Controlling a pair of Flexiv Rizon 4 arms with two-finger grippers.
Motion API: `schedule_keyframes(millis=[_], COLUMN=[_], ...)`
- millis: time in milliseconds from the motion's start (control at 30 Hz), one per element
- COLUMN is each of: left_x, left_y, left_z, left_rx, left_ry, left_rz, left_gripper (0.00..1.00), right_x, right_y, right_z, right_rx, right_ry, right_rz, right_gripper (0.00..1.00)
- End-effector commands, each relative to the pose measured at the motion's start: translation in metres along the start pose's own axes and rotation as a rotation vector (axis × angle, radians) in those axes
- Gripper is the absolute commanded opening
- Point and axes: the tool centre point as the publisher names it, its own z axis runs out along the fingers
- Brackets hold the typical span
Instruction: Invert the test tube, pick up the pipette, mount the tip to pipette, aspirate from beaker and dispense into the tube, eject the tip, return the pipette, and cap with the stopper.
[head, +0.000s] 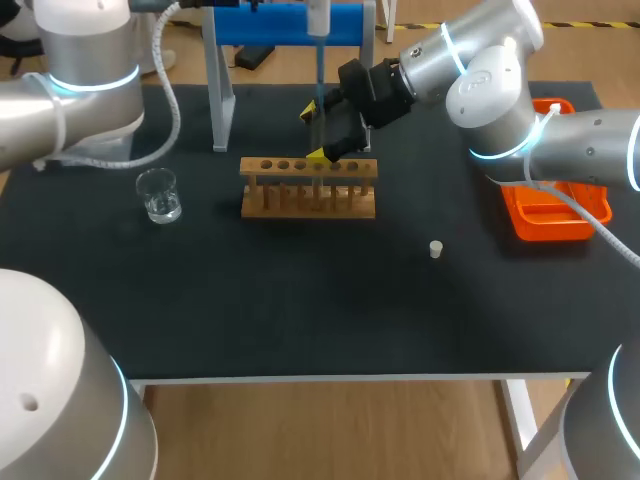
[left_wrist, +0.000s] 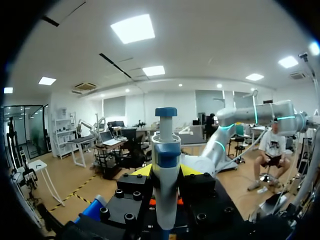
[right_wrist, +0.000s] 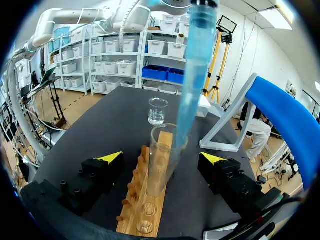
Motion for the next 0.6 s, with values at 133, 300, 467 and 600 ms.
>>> schedule_keyframes(millis=[133, 300, 467, 600], left_x=[-0.001, 0.004, 0.006, 0.007], left_y=[0.001, 0.002, 0.003, 0.004], left_z=[0.005, 0.004, 0.004, 0.003], left_rx=[-0.011, -0.046, -0.079, -0.085], left_ry=[0.037, 0.038, 0.044, 0.039], left_rz=[-0.004, -0.010, -0.009, -0.005], left_gripper=[0.00, 0.00, 0.00, 0.00], right_x=[-0.001, -0.001, -0.001, -0.001], right_y=[0.000, 0.000, 0.000, 0.000], right_z=[0.000, 0.000, 0.000, 0.000], right_rx=[0.001, 0.001, 0.001, 0.001], right_ry=[0.001, 0.001, 0.001, 0.001], right_rz=[0.000, 0.000, 0.000, 0.000], right_gripper=[1.00, 1.00, 1.00, 1.00])
